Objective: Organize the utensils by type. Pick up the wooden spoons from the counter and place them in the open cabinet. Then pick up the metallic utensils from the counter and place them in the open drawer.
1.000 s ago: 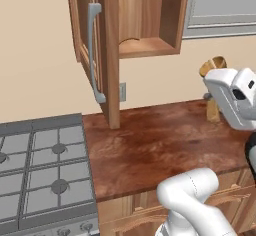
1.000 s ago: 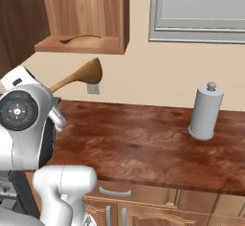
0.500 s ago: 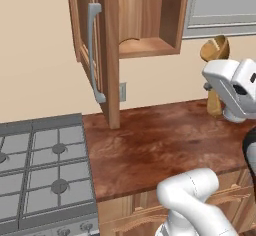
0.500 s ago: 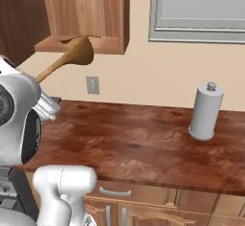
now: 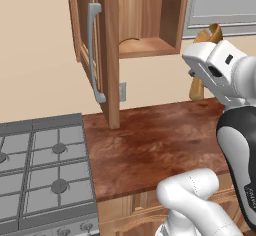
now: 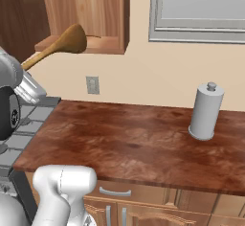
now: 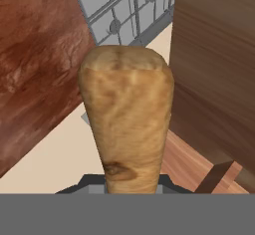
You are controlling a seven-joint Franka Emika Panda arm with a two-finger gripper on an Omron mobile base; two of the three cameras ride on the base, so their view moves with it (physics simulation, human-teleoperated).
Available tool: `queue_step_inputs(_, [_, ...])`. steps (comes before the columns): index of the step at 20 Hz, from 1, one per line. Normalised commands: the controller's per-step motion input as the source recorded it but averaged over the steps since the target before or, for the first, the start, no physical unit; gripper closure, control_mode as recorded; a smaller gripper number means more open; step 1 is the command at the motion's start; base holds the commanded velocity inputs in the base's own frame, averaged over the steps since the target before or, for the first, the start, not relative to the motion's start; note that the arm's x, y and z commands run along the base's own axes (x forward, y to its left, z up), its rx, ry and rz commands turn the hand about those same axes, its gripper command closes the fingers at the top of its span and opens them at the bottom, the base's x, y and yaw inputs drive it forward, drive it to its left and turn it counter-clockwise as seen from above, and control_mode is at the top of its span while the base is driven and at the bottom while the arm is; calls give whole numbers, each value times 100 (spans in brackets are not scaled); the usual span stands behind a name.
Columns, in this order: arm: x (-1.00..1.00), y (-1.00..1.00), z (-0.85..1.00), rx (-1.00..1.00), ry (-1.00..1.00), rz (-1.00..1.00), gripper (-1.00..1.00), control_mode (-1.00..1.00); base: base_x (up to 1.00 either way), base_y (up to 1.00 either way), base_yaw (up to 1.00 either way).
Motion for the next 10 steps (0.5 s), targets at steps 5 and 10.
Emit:
queue_step_inputs(5, [42,0,10,10,0,0,100,-100,0,0,0])
queue_step_inputs(10, [56,0,1,10,0,0,100,-100,0,0,0])
